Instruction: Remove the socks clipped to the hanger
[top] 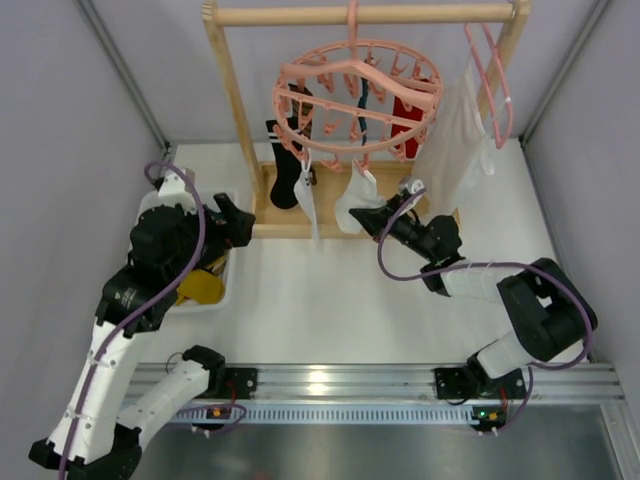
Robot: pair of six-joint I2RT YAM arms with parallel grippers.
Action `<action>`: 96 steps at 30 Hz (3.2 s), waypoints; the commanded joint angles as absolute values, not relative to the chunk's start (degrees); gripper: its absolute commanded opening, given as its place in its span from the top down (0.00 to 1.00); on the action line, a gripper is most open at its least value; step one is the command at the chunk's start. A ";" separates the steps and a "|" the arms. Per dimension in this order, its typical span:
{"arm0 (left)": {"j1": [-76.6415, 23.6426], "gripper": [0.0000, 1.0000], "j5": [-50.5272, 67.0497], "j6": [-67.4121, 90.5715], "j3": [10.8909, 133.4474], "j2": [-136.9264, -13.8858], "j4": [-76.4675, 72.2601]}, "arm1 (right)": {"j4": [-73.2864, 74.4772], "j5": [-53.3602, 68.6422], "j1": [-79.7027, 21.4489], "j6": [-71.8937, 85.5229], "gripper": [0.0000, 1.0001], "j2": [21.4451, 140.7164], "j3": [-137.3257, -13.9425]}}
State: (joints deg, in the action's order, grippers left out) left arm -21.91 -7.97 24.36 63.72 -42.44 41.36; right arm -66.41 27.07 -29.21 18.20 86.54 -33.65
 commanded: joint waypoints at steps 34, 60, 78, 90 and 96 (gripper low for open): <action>-65.30 0.09 -66.44 12.31 117.51 -93.86 45.00 | -53.61 -37.61 -67.41 0.62 1.00 82.00 -38.14; -57.13 0.54 -61.79 15.12 116.19 -98.96 44.65 | -54.49 -34.98 -68.55 -1.84 1.00 83.23 -38.94; -56.08 0.75 -55.73 16.52 115.49 -96.42 44.47 | -53.80 -31.30 -69.43 4.83 1.00 73.49 -25.32; -56.16 0.11 -51.06 17.32 108.21 -86.76 44.56 | -36.59 -24.00 -69.43 9.41 1.00 62.85 -23.19; -56.08 0.02 -59.57 18.98 96.35 -72.44 44.82 | -29.63 -13.39 -68.73 8.18 1.00 64.94 -30.83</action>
